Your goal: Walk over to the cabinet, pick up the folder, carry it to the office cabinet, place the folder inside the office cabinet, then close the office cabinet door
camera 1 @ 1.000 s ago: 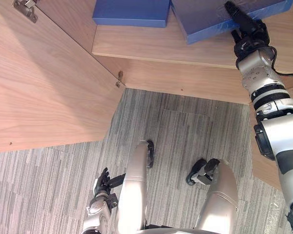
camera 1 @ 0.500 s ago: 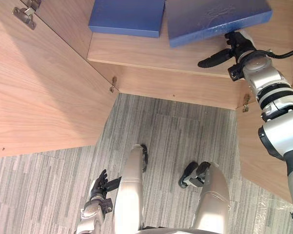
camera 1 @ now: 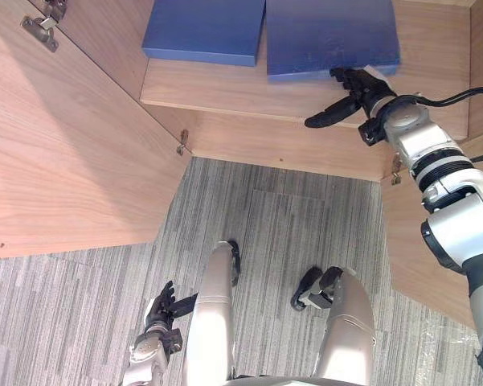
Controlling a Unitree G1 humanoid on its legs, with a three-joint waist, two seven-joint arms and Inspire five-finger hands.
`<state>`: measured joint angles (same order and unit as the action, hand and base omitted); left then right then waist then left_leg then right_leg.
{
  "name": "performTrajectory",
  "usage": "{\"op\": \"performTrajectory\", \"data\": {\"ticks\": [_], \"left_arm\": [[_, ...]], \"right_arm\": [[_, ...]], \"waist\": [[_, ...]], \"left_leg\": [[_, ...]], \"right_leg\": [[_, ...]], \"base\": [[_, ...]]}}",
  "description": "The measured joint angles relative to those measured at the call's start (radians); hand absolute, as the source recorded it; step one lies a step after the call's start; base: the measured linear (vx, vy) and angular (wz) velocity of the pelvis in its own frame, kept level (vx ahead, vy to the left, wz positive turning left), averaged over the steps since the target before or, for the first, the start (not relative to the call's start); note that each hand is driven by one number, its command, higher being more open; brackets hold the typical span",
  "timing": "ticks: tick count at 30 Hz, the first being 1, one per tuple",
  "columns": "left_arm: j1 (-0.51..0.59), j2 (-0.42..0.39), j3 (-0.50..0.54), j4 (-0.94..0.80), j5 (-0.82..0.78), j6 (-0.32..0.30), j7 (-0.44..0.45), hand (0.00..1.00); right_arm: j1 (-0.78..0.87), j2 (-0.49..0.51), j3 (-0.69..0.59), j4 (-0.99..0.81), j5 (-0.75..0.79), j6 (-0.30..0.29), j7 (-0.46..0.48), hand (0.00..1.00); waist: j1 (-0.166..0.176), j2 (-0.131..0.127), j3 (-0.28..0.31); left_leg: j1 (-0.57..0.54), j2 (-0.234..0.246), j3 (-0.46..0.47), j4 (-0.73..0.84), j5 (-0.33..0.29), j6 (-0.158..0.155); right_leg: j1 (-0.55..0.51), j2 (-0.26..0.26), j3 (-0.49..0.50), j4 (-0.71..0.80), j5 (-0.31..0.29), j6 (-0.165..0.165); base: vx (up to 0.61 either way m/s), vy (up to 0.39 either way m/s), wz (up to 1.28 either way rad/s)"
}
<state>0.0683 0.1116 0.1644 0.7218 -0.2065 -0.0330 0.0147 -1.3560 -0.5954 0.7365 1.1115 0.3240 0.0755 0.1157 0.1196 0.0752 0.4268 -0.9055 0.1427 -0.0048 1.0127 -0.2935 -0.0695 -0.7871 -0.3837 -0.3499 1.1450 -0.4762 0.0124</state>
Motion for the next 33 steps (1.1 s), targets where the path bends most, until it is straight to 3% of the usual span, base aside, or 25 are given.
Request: {"op": "performTrajectory", "data": {"ticks": [4, 7, 12, 24, 33], "left_arm": [[0.003, -0.002, -0.001, 0.0, -0.003, -0.007, 0.01, 1.0], [0.027, -0.001, -0.002, -0.049, 0.0, -0.029, 0.004, 1.0], [0.031, -0.001, -0.002, -0.074, 0.001, -0.053, -0.012, 1.0], [0.036, -0.026, -0.003, -0.154, -0.003, -0.056, -0.011, 1.0], [0.074, -0.033, -0.026, -0.271, -0.026, -0.053, -0.009, 1.0]], "right_arm": [[0.05, -0.019, 0.041, -0.254, -0.277, -0.017, -0.021, 1.0], [0.095, -0.022, 0.073, -0.451, -0.33, -0.097, 0.04, 1.0], [0.096, -0.035, 0.07, -0.459, -0.323, -0.125, 0.076, 1.0], [0.009, -0.032, -0.052, -0.326, -0.323, -0.103, -0.041, 1.0], [-0.014, -0.031, -0.089, -0.28, -0.331, -0.093, -0.085, 1.0]], "waist": [[0.002, 0.0, 0.0], [0.003, 0.002, 0.003], [0.019, 0.015, 0.017], [0.037, 0.051, 0.055], [0.039, 0.058, 0.059]], "left_leg": [[-0.006, 0.004, 0.008, -0.018, 0.014, 0.001], [-0.006, 0.003, 0.016, -0.026, 0.014, 0.0], [-0.017, -0.01, 0.016, -0.027, 0.02, 0.003], [-0.076, -0.022, 0.006, -0.001, 0.022, 0.007], [-0.099, -0.024, -0.003, 0.011, 0.022, 0.008]], "right_leg": [[-0.018, 0.004, 0.001, -0.012, 0.009, -0.002], [-0.027, -0.001, 0.004, -0.01, 0.009, -0.002], [-0.035, -0.016, 0.003, -0.004, 0.009, -0.001], [-0.086, -0.033, 0.003, 0.02, 0.01, 0.003], [-0.101, -0.033, 0.0, 0.027, 0.01, 0.003]], "base": [[0.0, -0.004, -0.03], [0.01, 0.003, -0.02], [-0.02, 0.017, 0.06], [-0.01, 0.017, 0.03], [-0.01, 0.006, 0.0]]}}
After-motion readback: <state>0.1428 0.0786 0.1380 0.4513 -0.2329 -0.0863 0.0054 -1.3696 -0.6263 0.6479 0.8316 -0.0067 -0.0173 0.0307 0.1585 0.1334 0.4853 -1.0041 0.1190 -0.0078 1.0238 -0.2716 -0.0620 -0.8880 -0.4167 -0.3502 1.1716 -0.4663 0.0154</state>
